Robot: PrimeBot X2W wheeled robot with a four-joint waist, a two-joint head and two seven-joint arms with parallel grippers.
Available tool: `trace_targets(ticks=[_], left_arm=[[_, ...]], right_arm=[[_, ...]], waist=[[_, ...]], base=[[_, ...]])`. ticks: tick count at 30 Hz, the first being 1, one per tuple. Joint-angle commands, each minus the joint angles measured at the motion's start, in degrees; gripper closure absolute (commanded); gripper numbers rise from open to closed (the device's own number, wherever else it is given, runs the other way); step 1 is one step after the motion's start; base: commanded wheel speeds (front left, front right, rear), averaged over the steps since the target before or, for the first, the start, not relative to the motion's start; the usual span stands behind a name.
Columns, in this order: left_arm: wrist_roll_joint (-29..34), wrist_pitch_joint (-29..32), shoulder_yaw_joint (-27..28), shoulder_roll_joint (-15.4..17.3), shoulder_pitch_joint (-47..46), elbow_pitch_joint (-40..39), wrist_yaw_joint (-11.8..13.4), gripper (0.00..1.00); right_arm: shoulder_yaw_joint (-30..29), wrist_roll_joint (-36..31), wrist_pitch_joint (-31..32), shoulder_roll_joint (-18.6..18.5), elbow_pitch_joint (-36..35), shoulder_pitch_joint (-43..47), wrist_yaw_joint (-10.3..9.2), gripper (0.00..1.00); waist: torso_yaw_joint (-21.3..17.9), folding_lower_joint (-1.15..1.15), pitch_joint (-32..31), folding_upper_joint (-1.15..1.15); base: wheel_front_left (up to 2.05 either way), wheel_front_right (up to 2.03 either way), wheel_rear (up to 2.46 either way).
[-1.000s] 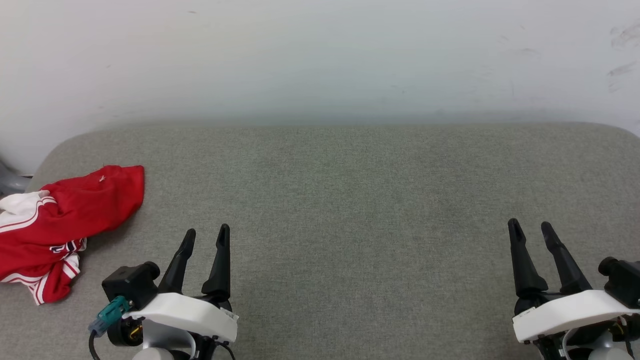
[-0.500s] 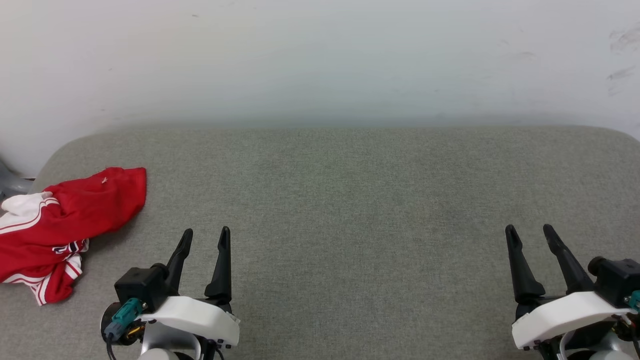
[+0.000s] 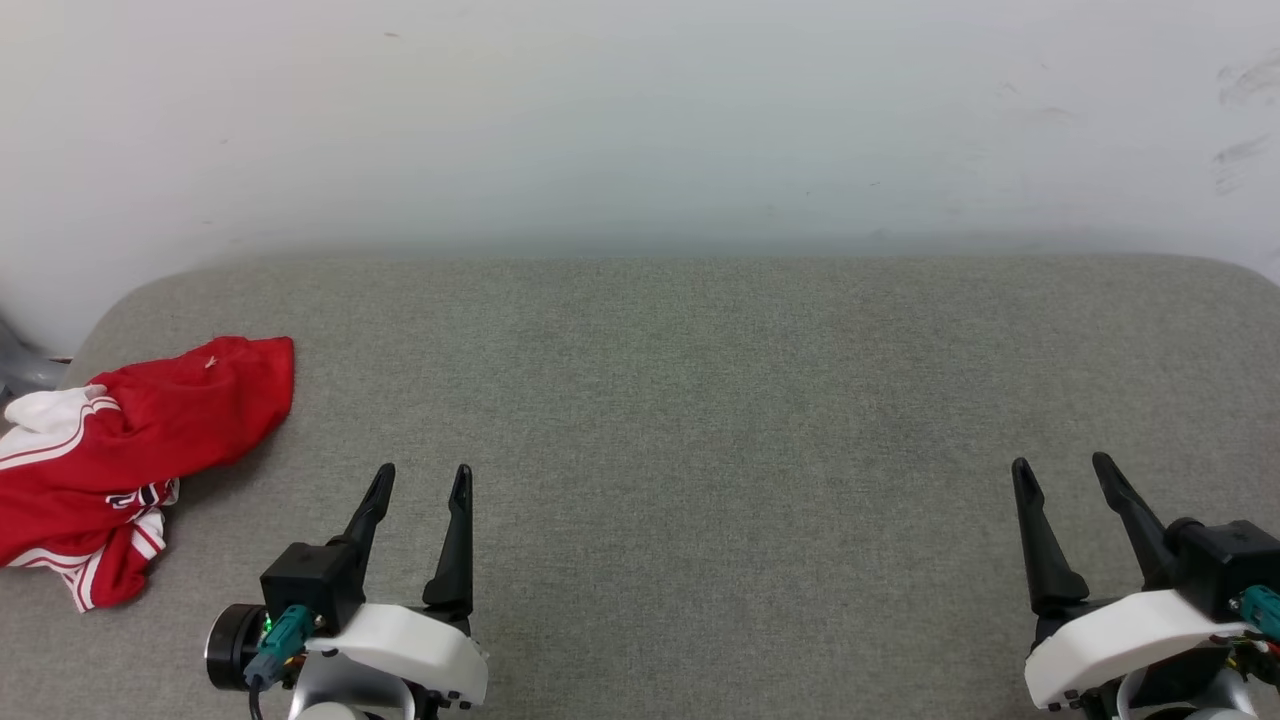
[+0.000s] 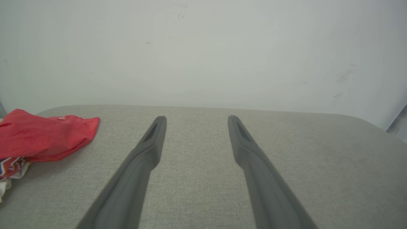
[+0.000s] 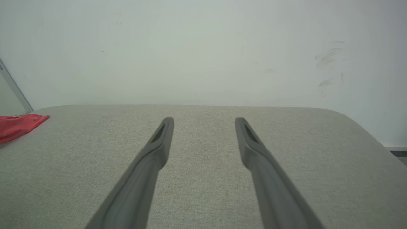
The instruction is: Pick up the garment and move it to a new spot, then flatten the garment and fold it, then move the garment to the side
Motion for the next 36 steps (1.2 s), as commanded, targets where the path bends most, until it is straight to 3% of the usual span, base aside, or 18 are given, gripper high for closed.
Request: trace_targets(ticks=[1, 22, 36], left_arm=[[0.93, -0.40, 0.01, 0.10, 0.32, -0.15, -0.02, 0.00], [7.08, -2.80, 1.26, -1.67, -0.40, 1.55, -1.18, 0.00], [7.03, -3.10, 2.81, -2.35, -1.46, 2.68, -2.05, 0.00]], right_arm=[[-0.07, -1.06, 0.10, 0.22, -0.83, -0.06, -0.01, 0.00], [-0.41, -6.31, -1.27, 0.46, -2.06, 0.85, -0.03, 0.00], [0.39, -4.50, -2.24, 0.45, -1.66, 0.98, -0.03, 0.00]], waist=[[-0.03, 0.00, 0.00, 0.00], [0.82, 0.00, -0.32, 0.00], [7.52, 0.00, -0.13, 0.00]], base=[[0.00, 0.00, 0.00], [0.00, 0.00, 0.00], [0.00, 0.00, 0.00]])
